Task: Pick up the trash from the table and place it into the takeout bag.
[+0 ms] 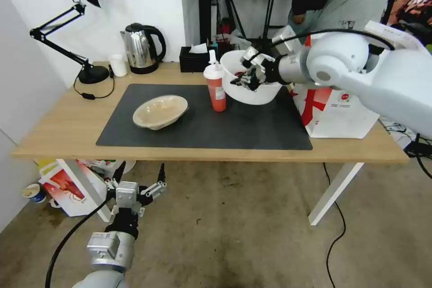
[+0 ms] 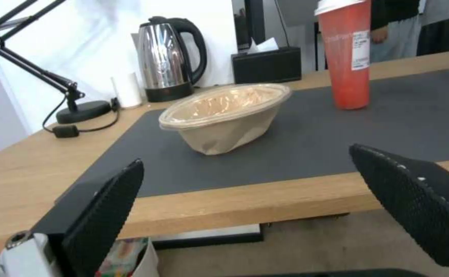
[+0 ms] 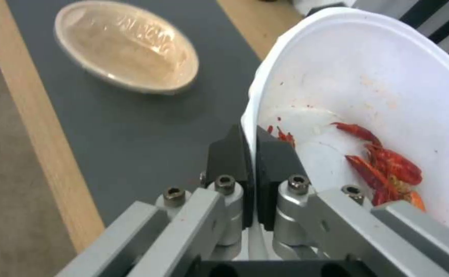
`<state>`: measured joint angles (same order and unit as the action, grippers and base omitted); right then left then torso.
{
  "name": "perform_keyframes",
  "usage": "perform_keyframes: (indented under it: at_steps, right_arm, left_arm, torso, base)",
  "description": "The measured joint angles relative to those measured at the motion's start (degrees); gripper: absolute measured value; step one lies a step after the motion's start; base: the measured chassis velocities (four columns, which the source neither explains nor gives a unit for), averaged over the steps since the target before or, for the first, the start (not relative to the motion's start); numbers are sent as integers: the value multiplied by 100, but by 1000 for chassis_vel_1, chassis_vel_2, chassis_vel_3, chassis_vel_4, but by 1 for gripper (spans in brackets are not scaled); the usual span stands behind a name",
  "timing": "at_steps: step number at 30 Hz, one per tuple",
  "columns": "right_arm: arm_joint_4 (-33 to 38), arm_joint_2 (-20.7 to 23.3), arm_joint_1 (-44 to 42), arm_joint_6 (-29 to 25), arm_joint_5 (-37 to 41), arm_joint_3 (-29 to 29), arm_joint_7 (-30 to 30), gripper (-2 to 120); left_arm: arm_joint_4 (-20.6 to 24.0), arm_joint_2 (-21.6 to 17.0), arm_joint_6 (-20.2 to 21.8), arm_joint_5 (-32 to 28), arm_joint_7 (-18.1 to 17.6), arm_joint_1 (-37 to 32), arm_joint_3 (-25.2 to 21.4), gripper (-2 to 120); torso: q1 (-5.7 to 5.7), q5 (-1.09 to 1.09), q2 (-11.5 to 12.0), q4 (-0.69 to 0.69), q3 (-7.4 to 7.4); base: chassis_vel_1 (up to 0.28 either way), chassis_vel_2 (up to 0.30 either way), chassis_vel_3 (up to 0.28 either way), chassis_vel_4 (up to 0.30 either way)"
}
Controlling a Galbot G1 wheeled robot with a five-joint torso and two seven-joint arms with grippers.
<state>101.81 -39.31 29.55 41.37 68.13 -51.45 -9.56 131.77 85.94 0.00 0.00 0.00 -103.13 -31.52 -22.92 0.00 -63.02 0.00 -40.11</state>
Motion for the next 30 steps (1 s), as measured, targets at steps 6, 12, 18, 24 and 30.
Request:
perform_keyframes:
  at_steps: [6,12,18,24,30]
  right_arm:
    - [-73,7,422,-3,96,-90,-53,0]
    - [-76,110,736,-3,182,-177,-96,0]
    - [-74,230,923,-3,204,-280,-164,0]
    - [-84,373,1152,-5,197,-398,-299,0]
    - [-109,484,1399,-6,183,-529,-412,0]
  left_arm:
    - [0,0,0,0,0,0,0,100]
    - [0,0,0,0,0,0,0,100]
    - [0,0,0,0,0,0,0,100]
    - [0,0,0,0,0,0,0,100]
    - [0,0,0,0,0,0,0,100]
  torso:
    - [0,0,0,0,0]
    - [0,0,0,0,0]
    - [0,1,0,0,0]
    - [0,1,0,0,0]
    - [0,1,0,0,0]
  base:
    - [0,0,0,0]
    - [0,0,0,0]
    - [0,0,0,0]
    - [0,0,0,0]
    - [0,0,0,0]
